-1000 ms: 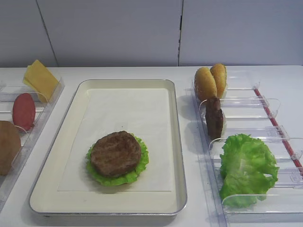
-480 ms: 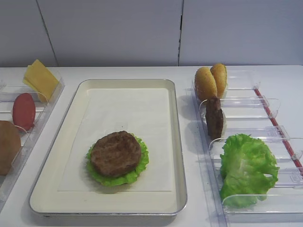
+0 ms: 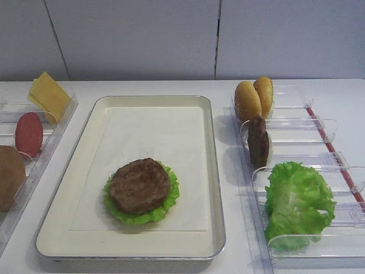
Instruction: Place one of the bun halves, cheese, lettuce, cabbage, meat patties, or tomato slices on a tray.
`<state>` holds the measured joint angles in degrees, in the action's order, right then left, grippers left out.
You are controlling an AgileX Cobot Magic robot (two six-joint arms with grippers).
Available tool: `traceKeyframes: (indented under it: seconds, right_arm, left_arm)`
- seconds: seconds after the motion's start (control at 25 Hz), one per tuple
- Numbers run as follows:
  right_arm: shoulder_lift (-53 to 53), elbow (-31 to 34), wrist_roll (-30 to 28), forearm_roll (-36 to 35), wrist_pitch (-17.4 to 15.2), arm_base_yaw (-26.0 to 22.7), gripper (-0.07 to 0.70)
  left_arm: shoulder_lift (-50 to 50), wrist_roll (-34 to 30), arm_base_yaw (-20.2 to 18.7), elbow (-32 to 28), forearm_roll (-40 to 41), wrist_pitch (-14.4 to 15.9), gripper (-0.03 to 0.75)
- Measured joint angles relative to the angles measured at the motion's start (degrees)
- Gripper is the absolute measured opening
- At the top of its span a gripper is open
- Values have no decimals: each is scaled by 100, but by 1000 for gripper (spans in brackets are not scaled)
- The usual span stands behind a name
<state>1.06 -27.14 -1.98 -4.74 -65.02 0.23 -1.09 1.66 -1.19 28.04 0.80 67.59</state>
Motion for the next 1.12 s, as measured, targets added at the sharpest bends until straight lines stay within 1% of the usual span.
traceKeyframes:
  seconds: [1.12]
  right_arm:
    - [0, 0, 0, 0, 0, 0, 125]
  left_arm:
    - [0, 0, 0, 0, 0, 0, 197]
